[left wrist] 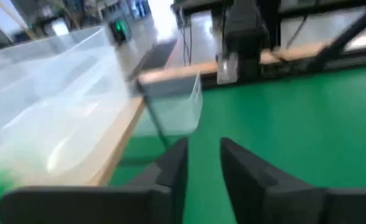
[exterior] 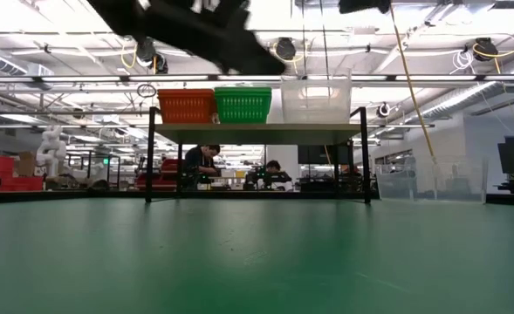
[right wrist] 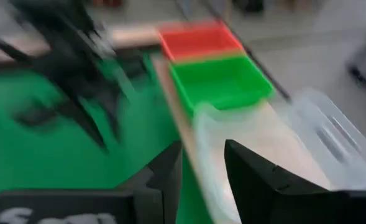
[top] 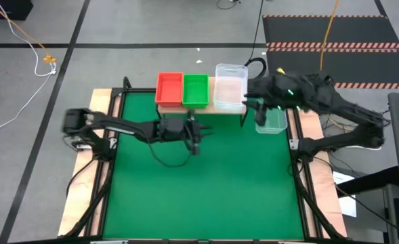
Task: Stack baskets on shelf by color
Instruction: Stack the transparent bin on the transparent bin on the shelf
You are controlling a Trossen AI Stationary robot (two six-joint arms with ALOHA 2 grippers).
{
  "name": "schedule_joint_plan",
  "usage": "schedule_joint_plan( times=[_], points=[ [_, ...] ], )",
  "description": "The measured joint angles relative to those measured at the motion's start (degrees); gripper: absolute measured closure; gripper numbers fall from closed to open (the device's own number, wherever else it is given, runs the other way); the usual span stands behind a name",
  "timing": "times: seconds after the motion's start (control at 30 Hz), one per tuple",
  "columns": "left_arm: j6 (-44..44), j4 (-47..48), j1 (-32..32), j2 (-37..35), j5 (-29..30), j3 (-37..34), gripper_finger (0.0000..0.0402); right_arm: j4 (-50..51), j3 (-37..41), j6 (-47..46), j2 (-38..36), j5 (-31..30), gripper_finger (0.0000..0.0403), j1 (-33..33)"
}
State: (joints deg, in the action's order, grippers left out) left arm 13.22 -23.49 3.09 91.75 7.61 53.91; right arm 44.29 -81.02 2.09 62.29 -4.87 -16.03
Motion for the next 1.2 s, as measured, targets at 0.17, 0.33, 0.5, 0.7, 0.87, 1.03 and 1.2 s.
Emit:
schedule_joint_plan(
  times=[0.17,0.33,0.5,0.7,0.87,1.03,1.2],
  points=[
    [0.4,-7.0,-0.3,15.9,-0.2,9.6,0.0233,-22.4,22.7,-4.9,-14.6,0.5,0.0295,7.4],
    [4.5,2.8,-2.2,29.2,-0.3,27.8,0.0193,-38.1,39.8,-5.8,-23.2,0.4,0.0298,11.7],
    [8.0,8.5,-3.3,38.3,-0.2,43.8,0.0188,-33.4,43.6,-7.6,-27.7,0.2,0.0298,13.9],
    [11.4,9.9,-1.4,48.4,-3.1,59.1,0.0188,-41.3,43.8,-1.0,-29.7,-4.3,0.0298,21.3],
    [9.5,9.8,1.7,58.1,-6.6,73.4,0.0188,-47.4,45.1,2.5,-29.6,-4.1,0.0298,27.3],
    [4.4,8.8,3.4,63.5,-9.2,80.4,0.0188,-47.1,45.2,2.6,-29.6,-4.3,0.0298,29.4],
    [3.9,13.0,4.1,63.7,-8.9,79.8,0.0188,-47.1,45.2,2.8,-29.7,-4.8,0.0298,29.5]
  ],
)
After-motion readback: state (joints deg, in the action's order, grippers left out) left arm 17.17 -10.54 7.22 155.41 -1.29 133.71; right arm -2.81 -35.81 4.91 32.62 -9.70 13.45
